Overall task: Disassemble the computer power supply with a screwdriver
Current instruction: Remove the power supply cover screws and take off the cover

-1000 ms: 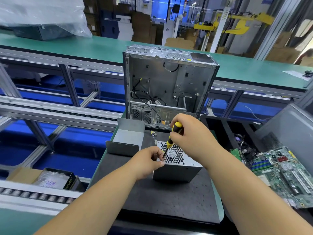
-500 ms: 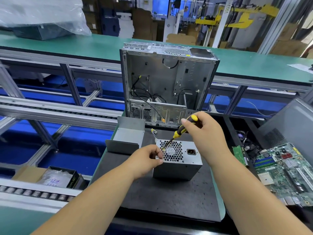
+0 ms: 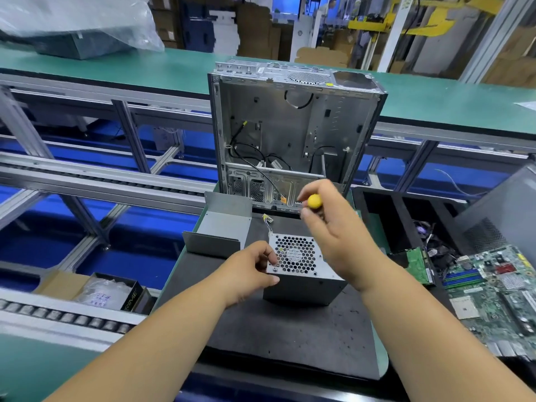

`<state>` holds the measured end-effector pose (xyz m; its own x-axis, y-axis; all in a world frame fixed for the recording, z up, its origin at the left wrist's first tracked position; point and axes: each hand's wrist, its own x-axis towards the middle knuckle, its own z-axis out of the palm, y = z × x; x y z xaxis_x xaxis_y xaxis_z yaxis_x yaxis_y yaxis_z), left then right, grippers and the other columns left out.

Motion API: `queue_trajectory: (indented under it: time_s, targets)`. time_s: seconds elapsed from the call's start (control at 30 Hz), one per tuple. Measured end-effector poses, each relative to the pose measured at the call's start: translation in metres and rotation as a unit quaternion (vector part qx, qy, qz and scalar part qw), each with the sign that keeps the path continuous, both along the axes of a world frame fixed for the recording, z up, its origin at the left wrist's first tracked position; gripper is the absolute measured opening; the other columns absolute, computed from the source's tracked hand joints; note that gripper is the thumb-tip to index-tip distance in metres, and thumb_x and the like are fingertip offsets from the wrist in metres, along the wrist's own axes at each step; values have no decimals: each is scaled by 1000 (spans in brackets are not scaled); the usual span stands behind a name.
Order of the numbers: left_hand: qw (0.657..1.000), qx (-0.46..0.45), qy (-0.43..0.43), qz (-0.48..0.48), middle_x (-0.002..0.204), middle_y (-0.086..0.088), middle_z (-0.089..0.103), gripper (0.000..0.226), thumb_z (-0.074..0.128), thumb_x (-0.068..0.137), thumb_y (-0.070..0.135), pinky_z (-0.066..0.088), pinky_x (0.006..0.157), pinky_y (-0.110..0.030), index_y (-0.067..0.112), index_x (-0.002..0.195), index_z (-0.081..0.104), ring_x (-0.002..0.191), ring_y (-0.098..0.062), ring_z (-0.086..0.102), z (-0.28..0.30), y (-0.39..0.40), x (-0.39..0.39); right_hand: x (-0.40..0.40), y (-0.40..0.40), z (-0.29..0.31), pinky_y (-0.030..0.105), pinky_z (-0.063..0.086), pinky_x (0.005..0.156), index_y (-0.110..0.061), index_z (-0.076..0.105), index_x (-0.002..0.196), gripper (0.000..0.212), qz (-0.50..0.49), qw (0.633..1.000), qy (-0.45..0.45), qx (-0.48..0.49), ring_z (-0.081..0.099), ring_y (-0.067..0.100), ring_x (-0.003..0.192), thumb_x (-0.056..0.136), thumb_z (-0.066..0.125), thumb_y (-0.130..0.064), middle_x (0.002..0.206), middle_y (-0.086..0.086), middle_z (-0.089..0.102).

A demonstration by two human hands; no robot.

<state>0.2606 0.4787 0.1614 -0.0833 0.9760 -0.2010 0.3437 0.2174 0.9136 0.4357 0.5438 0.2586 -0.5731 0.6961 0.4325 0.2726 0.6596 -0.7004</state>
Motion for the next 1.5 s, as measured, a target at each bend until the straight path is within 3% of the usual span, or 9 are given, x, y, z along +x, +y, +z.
queue_trajectory:
  time_s: [0.1, 0.23, 0.37, 0.6, 0.7, 0.87, 1.07, 1.23, 1.5]
  targets:
    - [1000, -11, -28, 4, 82, 2, 52, 31, 71, 80, -2, 43, 72, -22, 21, 95, 57, 69, -10, 48, 2, -2, 0, -9, 4, -9, 24, 42, 76, -18, 55, 102, 15, 33, 987, -138, 79, 47, 7, 84, 89, 59, -11, 95, -8, 52]
    - [997, -27, -54, 39, 88, -5, 58, 31, 56, 79, -9, 43, 76, -30, 15, 99, 52, 75, -16, 51, 3, -2, 0, -15, 9, -30, 29, 41, 72, -23, 61, 97, 14, 35, 956, -275, 95, 49, 12, 85, 86, 67, -29, 91, -12, 49]
    - [992, -30, -101, 63, 86, -10, 59, 30, 44, 82, -15, 43, 67, -22, 11, 95, 50, 70, -15, 51, 1, -1, 2, -20, 12, -48, 29, 39, 70, -28, 64, 96, 21, 36, 934, -344, 96, 54, 14, 91, 84, 70, -44, 91, -14, 48]
    - [989, -35, -117, 87, 79, -6, 60, 29, 44, 79, -13, 43, 71, -26, 11, 92, 54, 75, -18, 52, -2, 2, 1, -23, 16, -56, 29, 42, 68, -31, 62, 87, 20, 46, 926, -363, 94, 56, 14, 90, 83, 72, -48, 91, -12, 54]
    - [987, -37, -122, 99, 73, 0, 59, 23, 50, 70, 0, 44, 73, -27, 12, 90, 56, 71, -14, 53, 0, 2, 2, -25, 17, -55, 31, 47, 72, -32, 61, 85, 16, 53, 922, -373, 87, 57, 15, 92, 84, 71, -45, 94, -9, 59]
    - [988, -38, -97, 117, 74, 1, 58, 19, 50, 84, -4, 45, 77, -29, 12, 89, 58, 71, -13, 54, -1, 5, 1, -25, 18, -54, 30, 47, 72, -32, 64, 90, 4, 69, 919, -379, 86, 56, 15, 94, 87, 66, -34, 96, -10, 58]
    - [986, -58, -83, 133, 76, 0, 62, 17, 53, 82, 1, 47, 89, -37, 8, 95, 62, 75, -16, 58, 1, 11, 1, -24, 22, -49, 30, 46, 70, -29, 64, 92, 6, 60, 930, -353, 84, 56, 14, 91, 87, 60, -30, 90, -13, 51]
    - [988, -60, -62, 128, 78, 0, 67, 12, 54, 89, 8, 49, 84, -33, 4, 98, 62, 69, -12, 60, 0, 18, 3, -9, 41, -38, 33, 50, 76, -29, 65, 89, 3, 3, 945, -320, 66, 57, 13, 91, 88, 64, -28, 96, -13, 57]
    - [975, -53, 52, 208, 92, 12, 67, 14, 54, 95, 43, 40, 65, -26, 31, 91, 59, 88, -9, 61, 2, 34, 4, 51, 99, -44, 37, 53, 77, -27, 65, 85, 7, -142, 937, -320, -3, 58, 17, 87, 91, 65, -28, 93, -8, 61]
